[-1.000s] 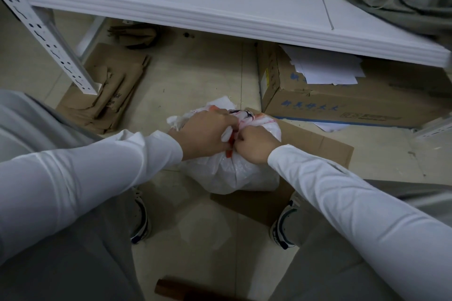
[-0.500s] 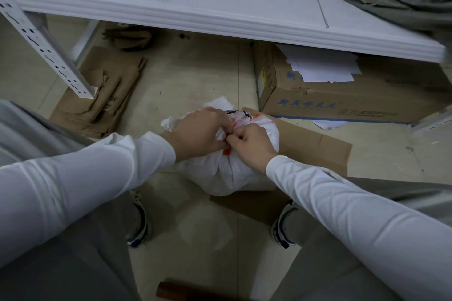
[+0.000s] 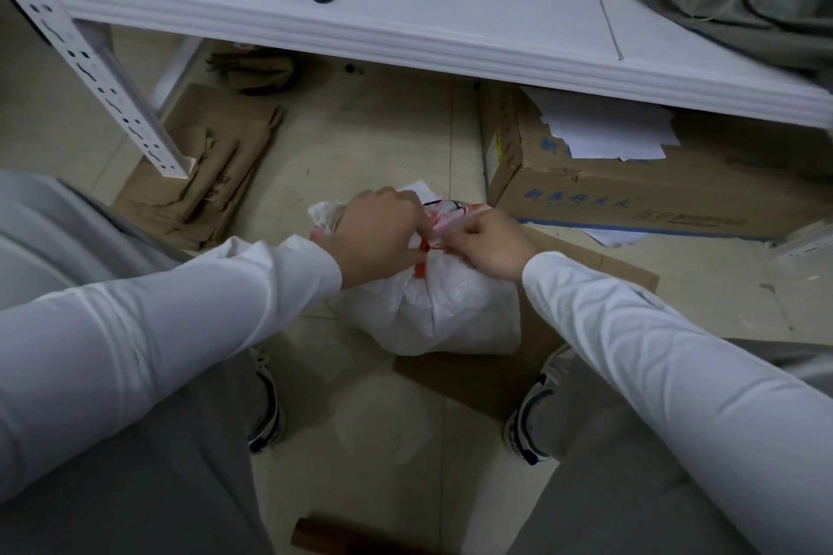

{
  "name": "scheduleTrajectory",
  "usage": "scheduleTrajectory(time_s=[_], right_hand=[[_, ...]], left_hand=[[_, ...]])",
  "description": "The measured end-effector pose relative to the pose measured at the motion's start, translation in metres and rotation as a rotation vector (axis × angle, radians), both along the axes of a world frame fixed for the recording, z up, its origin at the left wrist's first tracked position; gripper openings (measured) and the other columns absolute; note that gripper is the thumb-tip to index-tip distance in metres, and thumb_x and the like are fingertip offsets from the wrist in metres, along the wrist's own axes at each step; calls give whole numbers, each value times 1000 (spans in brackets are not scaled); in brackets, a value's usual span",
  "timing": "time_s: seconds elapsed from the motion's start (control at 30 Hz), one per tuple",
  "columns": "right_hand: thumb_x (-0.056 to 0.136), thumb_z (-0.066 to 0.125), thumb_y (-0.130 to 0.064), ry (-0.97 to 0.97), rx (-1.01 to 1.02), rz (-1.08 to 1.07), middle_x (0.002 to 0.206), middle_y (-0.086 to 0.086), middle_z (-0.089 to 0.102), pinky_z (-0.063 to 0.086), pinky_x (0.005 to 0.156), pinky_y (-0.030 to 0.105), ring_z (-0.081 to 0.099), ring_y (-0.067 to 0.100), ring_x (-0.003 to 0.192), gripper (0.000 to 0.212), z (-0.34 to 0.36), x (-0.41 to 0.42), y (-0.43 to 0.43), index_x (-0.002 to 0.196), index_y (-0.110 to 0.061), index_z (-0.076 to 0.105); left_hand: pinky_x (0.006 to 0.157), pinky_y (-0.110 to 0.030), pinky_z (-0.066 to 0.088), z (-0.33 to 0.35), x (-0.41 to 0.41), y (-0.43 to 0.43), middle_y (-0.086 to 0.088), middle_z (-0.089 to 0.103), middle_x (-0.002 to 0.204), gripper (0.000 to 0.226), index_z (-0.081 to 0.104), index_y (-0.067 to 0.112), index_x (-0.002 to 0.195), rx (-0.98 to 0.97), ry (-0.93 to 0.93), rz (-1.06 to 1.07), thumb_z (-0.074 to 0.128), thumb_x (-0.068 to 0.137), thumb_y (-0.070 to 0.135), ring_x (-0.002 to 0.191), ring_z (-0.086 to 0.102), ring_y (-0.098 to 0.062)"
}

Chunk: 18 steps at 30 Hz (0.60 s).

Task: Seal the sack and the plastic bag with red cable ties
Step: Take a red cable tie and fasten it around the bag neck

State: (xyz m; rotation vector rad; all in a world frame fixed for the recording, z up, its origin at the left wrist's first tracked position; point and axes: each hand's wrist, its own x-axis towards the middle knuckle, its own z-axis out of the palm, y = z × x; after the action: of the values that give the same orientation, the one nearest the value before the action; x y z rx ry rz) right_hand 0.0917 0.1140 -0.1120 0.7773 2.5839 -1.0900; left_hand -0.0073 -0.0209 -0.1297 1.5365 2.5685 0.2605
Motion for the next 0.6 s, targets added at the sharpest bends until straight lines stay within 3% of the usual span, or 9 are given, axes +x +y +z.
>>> scheduleTrajectory(time_s=[0.1, 0.2, 0.4, 0.5, 0.6], right_hand=[[94, 52, -30, -32, -40, -111, 83, 12, 72, 46, 55, 28, 60, 19, 59, 31, 15, -5, 9, 95, -7, 72], [96, 49, -25, -29, -92, -163, 75, 7, 71, 44, 49, 24, 61, 17, 55, 27, 27, -7, 12, 98, -6, 68], [97, 46, -22, 47, -149, -198, 84, 9, 72, 48, 47, 24, 67, 21, 60, 25, 38, -7, 7, 100, -7, 66], [95, 48, -22, 115, -102, -242, 89, 10, 71, 59, 65, 37, 70, 26, 75, 26, 41, -8, 8, 101, -5, 67], [91, 51, -22, 208, -36, -323, 90, 13, 71, 54, 85, 48, 66, 28, 87, 25, 43, -12, 14, 92, -5, 70]], left_hand=[[93, -36, 42, -2, 2, 0, 8, 58, 130, 28, 68, 39, 111, 0, 20, -12, 63, 85, 45, 112, 54, -20], [95, -37, 39, -3, 4, 0, 7, 57, 133, 27, 68, 38, 112, 14, 56, -12, 59, 88, 46, 114, 54, -19], [92, -38, 37, -2, 12, 4, 5, 62, 120, 39, 71, 33, 104, -24, 196, 2, 49, 87, 61, 104, 56, -20], [91, -38, 40, 0, 13, 9, 4, 64, 112, 34, 72, 32, 96, 9, 120, 69, 51, 88, 57, 99, 56, -20], [83, -34, 39, 4, 10, 12, 3, 66, 97, 40, 74, 28, 84, 66, -7, 154, 48, 90, 58, 87, 57, -16]])
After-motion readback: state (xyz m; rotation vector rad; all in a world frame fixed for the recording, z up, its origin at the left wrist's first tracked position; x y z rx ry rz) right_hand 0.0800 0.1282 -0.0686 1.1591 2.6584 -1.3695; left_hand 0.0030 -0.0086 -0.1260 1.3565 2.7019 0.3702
